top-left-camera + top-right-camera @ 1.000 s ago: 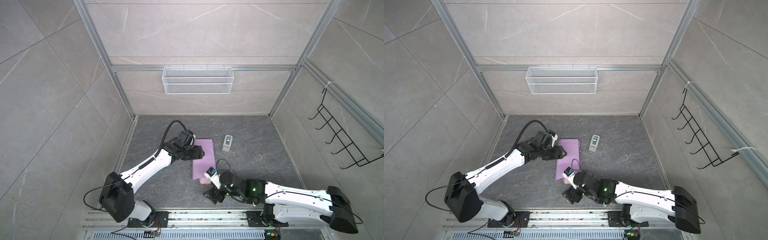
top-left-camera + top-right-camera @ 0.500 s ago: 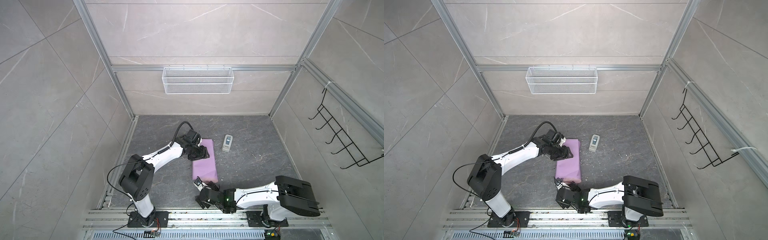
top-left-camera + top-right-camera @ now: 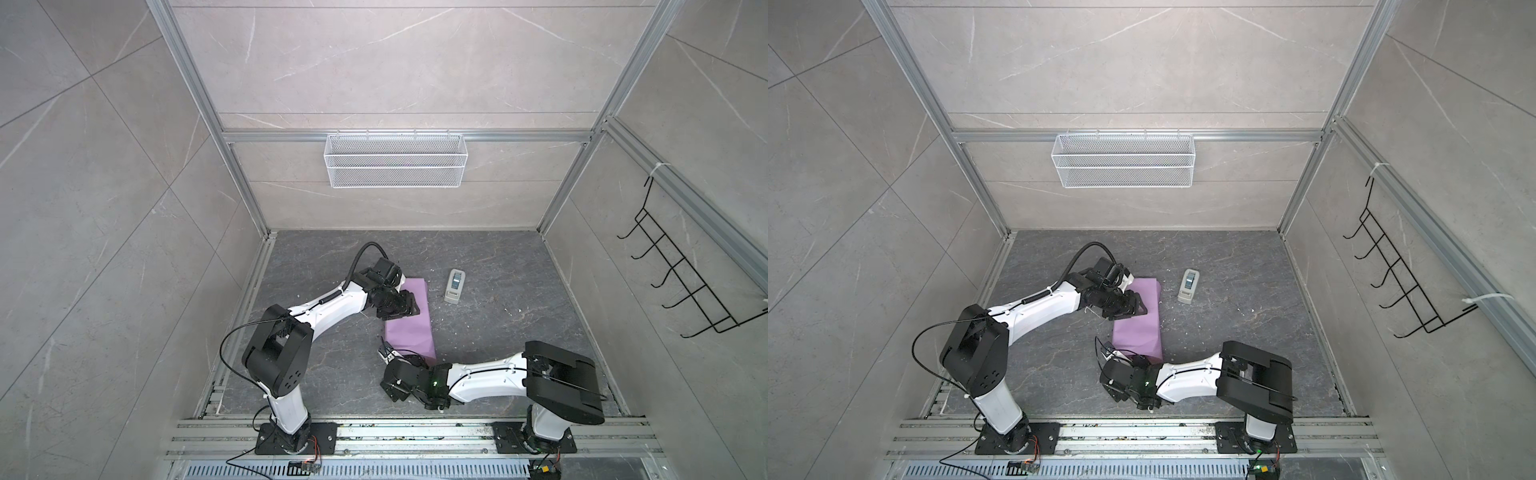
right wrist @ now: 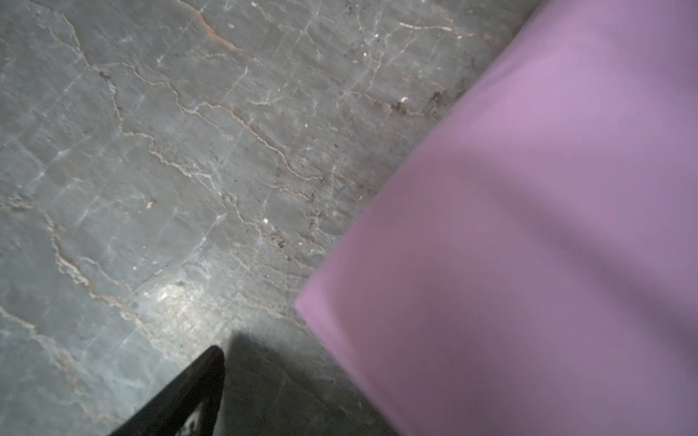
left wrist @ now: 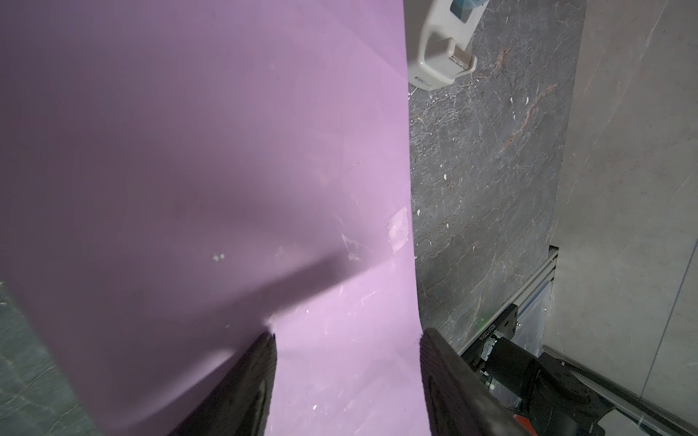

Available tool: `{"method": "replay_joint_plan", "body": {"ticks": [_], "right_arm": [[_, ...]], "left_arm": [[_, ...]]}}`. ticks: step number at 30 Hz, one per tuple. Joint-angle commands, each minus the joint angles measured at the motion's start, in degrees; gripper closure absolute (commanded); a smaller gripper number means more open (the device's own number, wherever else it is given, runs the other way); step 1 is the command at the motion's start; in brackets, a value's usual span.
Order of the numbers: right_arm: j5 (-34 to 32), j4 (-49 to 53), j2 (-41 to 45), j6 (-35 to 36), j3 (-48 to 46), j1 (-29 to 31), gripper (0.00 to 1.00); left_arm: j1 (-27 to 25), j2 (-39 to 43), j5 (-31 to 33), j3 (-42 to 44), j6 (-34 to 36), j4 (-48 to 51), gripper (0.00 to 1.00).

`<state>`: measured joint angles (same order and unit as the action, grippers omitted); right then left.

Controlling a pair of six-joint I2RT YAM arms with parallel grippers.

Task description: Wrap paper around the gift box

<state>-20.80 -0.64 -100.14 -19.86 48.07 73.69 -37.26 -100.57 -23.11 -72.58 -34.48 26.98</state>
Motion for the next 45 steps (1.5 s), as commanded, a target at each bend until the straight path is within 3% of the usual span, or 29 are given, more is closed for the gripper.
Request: {"method": "replay_joint_plan", "body": {"ticks": [1,13,18,22,29,33,39,45], "right_arm": [[5.5,0.9,-1.5,3.8,1.9,0.1,0.11],[16.9,-2.5,0.9,14.5,-0.6,0.3,0.21],[14.9,-1.5,9.4,17.3,-7.4,0.5,0.23],[10.9,-2.5,17.0,12.1,-13.9,0.4,0.23],[-1.2,-6.5,4.9,10.1,-8.3,0.4,0.11],[-6.8,-6.5,3.1,8.6,-6.7,0.2,0.09],[-6.8,-8.8,0.0,7.7,-5.7,-0.8,0.08],[-2.0,-12.8,-3.4,11.7,-3.2,-1.0,0.11]], "left_arm": [[0.5,-2.3,0.5,-0.8,1.5,1.2,0.37],[0.6,-3.8,1.7,-0.7,1.9,1.9,0.39],[0.6,-3.2,1.4,-0.6,1.9,2.0,0.39],[0.6,-2.2,1.6,-1.2,1.8,2.0,0.39],[0.6,-2.3,2.5,-2.7,1.8,2.8,0.39],[0.6,-2.1,2.6,-3.0,2.1,3.3,0.39],[0.6,-1.5,3.1,-2.2,2.4,3.1,0.39],[0.7,-2.0,2.7,-2.1,2.8,2.9,0.40]]}}
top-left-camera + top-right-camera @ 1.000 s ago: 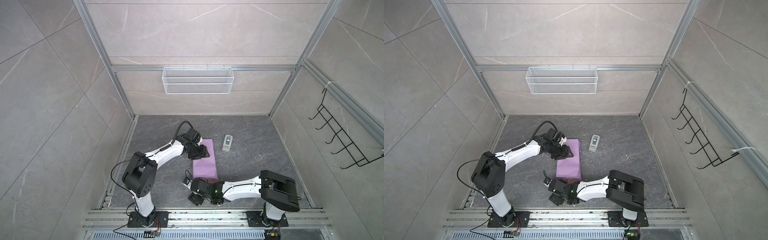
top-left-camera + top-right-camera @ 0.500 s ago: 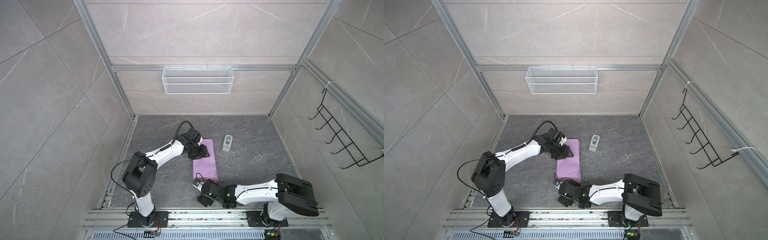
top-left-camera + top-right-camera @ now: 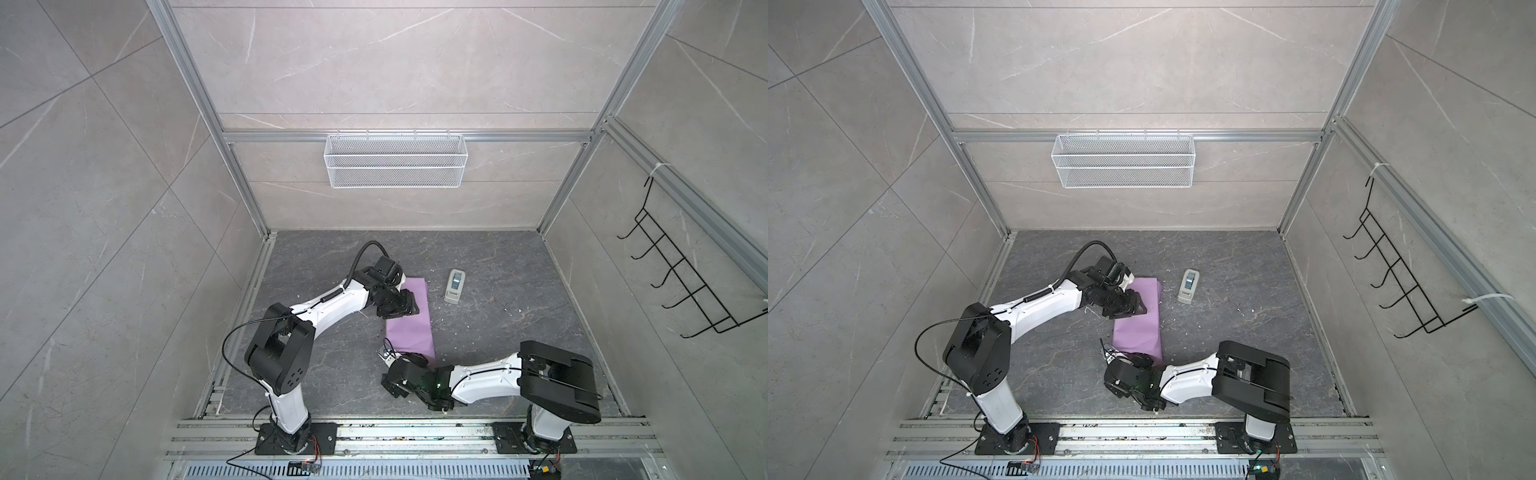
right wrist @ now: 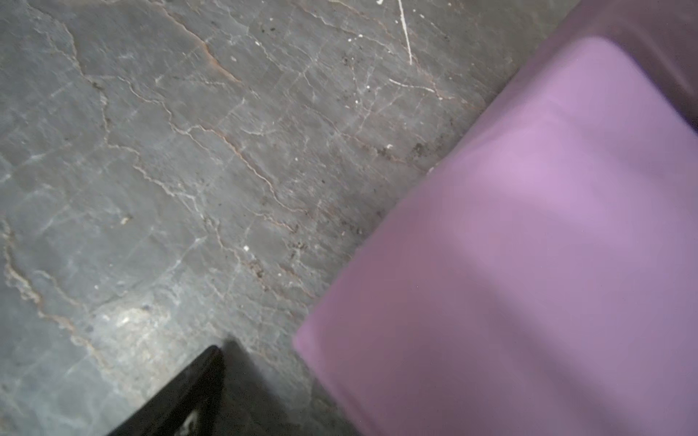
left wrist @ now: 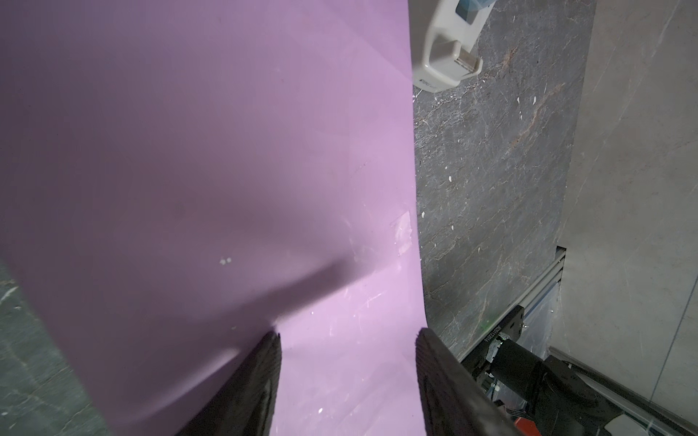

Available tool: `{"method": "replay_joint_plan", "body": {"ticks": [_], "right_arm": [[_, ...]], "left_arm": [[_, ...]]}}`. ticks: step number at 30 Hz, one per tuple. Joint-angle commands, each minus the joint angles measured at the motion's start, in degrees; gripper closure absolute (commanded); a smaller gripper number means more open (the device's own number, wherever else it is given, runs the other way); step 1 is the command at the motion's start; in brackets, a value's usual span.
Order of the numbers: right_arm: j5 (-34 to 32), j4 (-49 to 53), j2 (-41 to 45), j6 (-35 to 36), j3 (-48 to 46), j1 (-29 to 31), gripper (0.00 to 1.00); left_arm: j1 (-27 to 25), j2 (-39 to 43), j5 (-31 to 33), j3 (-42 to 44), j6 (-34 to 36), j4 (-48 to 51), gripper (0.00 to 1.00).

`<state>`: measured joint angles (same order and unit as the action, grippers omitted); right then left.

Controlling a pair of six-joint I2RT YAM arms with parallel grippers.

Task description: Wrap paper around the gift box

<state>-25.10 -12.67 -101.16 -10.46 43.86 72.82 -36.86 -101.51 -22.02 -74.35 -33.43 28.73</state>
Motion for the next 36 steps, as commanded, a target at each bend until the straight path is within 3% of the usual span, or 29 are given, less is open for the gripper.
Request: {"method": "replay_joint_plan", "body": {"ticks": [1,8,14,20,25,29,33,36], "right_arm": [[3.6,-1.5,-2.8,3.5,1.2,-0.1,0.14],[14.5,-5.8,-1.9,8.0,-1.9,0.0,0.31],[19.6,-5.0,-2.4,8.4,-1.2,-0.1,0.38],[25.2,-4.7,2.6,5.8,-3.3,-0.7,0.41],[26.5,-2.0,15.3,-0.4,-10.6,-0.8,0.42],[25.1,5.7,29.1,-4.0,-14.1,-2.4,0.45],[25.6,13.6,41.3,-7.7,-12.7,-8.9,0.44],[26.3,19.4,44.4,-11.6,-9.9,-17.2,0.34]], "left_arm": [[0.3,-1.3,1.5,-0.5,1.9,1.2,0.40],[0.3,-1.1,1.6,-0.6,2.1,1.4,0.40],[0.4,-0.8,1.9,-0.1,2.1,1.4,0.40],[0.4,-0.2,2.2,0.0,2.2,1.8,0.40],[0.5,1.4,2.1,-0.8,2.1,1.8,0.39],[0.5,3.5,2.0,-1.7,2.0,2.3,0.35],[0.7,10.2,5.9,-0.7,3.1,2.9,0.26],[3.2,18.0,9.4,7.1,2.3,0.6,0.19]]}}
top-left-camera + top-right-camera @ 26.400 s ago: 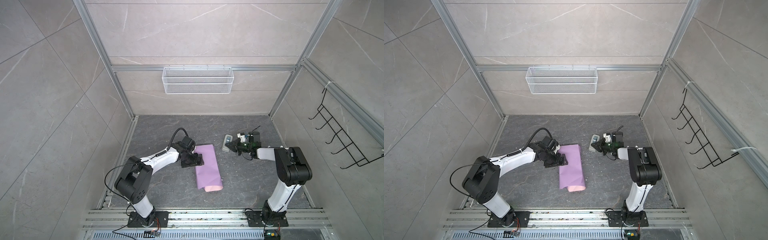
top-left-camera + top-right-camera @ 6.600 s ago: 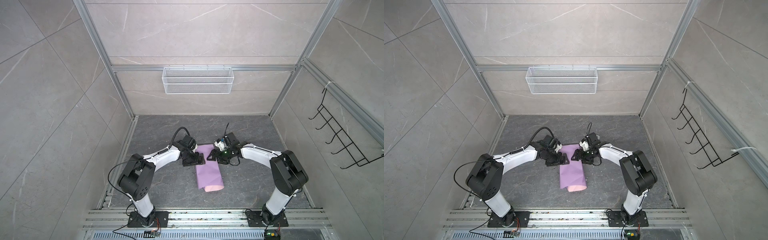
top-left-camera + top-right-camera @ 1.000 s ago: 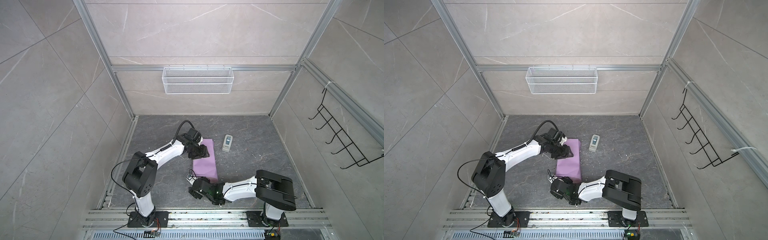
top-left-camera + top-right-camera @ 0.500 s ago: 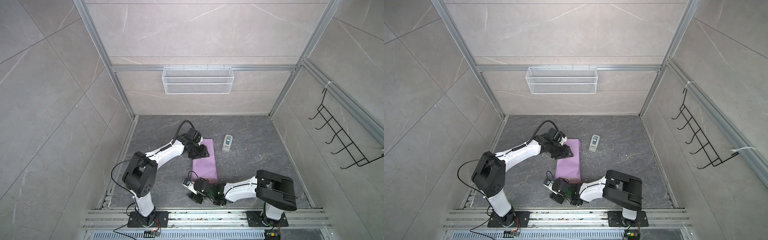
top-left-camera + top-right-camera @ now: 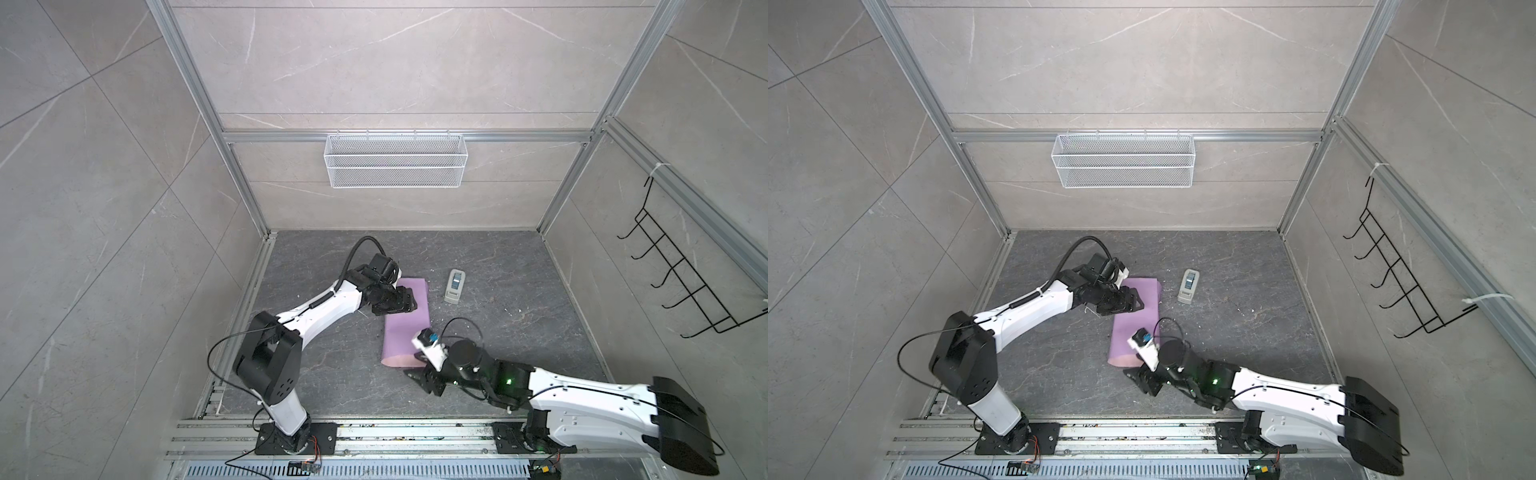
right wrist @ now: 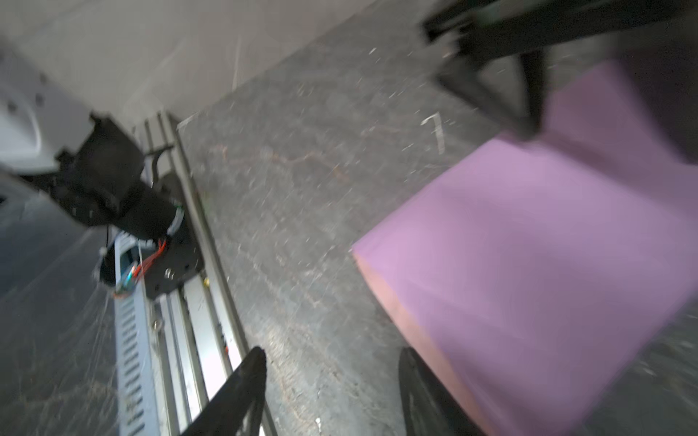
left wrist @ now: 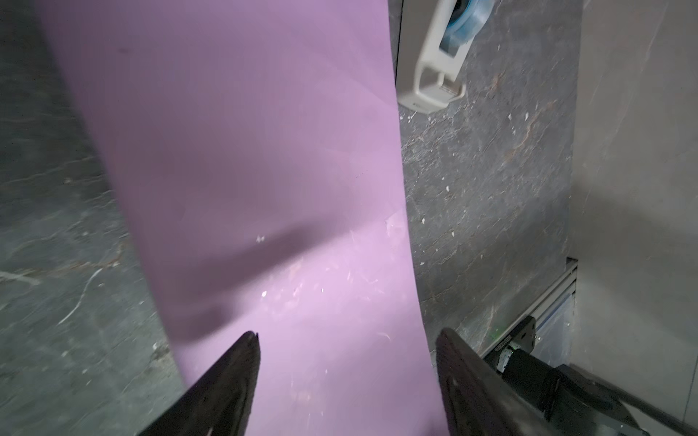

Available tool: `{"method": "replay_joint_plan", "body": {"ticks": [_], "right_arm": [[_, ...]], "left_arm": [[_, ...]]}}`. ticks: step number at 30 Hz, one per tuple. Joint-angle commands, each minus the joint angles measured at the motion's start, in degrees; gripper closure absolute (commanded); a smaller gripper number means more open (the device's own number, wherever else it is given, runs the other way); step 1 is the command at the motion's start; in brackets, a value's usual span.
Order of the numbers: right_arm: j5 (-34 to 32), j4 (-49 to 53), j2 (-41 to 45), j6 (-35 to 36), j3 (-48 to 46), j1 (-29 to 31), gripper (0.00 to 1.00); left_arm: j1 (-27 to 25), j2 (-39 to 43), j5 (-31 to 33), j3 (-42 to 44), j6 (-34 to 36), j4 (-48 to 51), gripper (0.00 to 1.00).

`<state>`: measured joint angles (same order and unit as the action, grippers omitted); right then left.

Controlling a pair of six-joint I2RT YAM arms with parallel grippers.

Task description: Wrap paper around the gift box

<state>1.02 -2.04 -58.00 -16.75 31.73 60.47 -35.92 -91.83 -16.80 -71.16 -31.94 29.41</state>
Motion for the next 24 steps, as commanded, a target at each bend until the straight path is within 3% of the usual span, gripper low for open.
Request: {"method": "replay_joint_plan", "body": {"ticks": [1,4,9,15,24], "right_arm": [[0.6,10.8,0.8,-6.6,3.2,-8.1,0.29],[3.2,15.7,-5.5,-8.4,7.5,-14.9,0.19],[2.8,15.8,-16.2,-9.4,11.0,-16.4,0.16],[3.5,14.2,-22.9,-9.1,11.2,-16.6,0.18],[0.7,12.2,-26.8,-7.2,10.4,-16.7,0.28]], "left_arm": [[3.6,10.3,2.7,7.0,0.4,-1.3,0.18],[4.5,12.7,0.6,12.9,3.1,-0.8,0.15],[4.4,12.3,-3.6,18.7,8.3,-2.6,0.13],[1.6,6.8,-4.6,20.1,9.0,-7.2,0.14],[1.1,4.0,0.8,24.2,8.0,-11.8,0.28]]}}
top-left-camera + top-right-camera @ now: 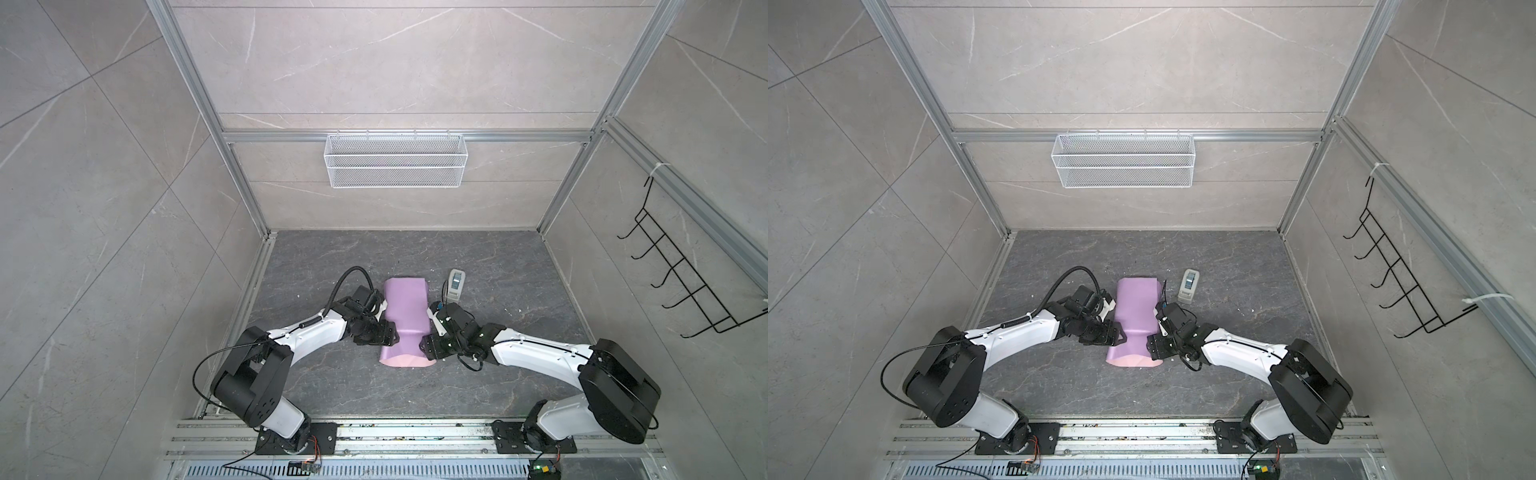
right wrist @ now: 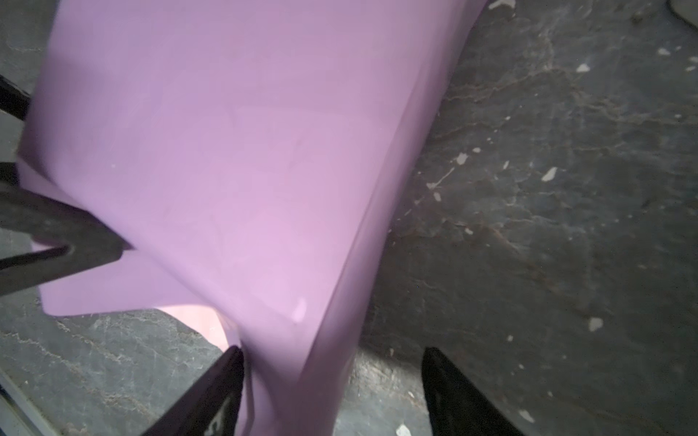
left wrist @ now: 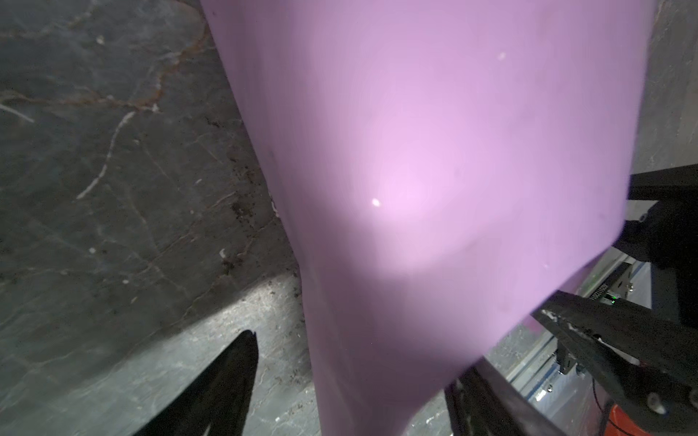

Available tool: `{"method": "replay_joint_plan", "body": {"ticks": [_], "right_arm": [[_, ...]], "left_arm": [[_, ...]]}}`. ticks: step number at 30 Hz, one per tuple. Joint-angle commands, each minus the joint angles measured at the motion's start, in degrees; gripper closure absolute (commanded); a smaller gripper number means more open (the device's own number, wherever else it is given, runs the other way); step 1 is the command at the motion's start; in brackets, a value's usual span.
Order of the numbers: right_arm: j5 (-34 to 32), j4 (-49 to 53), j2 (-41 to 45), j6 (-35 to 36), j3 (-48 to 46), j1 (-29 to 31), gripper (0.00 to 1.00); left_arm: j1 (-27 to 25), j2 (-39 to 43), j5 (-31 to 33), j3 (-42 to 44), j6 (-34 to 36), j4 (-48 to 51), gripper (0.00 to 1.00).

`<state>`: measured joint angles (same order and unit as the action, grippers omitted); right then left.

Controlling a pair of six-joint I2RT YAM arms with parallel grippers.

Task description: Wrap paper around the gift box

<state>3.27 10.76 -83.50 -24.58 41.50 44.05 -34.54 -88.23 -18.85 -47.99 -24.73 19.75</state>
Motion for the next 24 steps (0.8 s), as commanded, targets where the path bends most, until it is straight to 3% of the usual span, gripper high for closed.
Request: {"method": "replay_joint_plan", "body": {"ticks": [1,24], "right_arm": [[-1.9,-0.7,-1.8,0.6,0.8,-0.3,0.29],[-8.2,-2.1,-7.2,-3.2,2.7,-0.3,0.66]], "left_arm": [[-0.3,0.4,3.6,1.8,0.6,-2.9,0.30],[-8.1,-1.7,18.0,3.9,-11.4,-8.6,0.75]]}}
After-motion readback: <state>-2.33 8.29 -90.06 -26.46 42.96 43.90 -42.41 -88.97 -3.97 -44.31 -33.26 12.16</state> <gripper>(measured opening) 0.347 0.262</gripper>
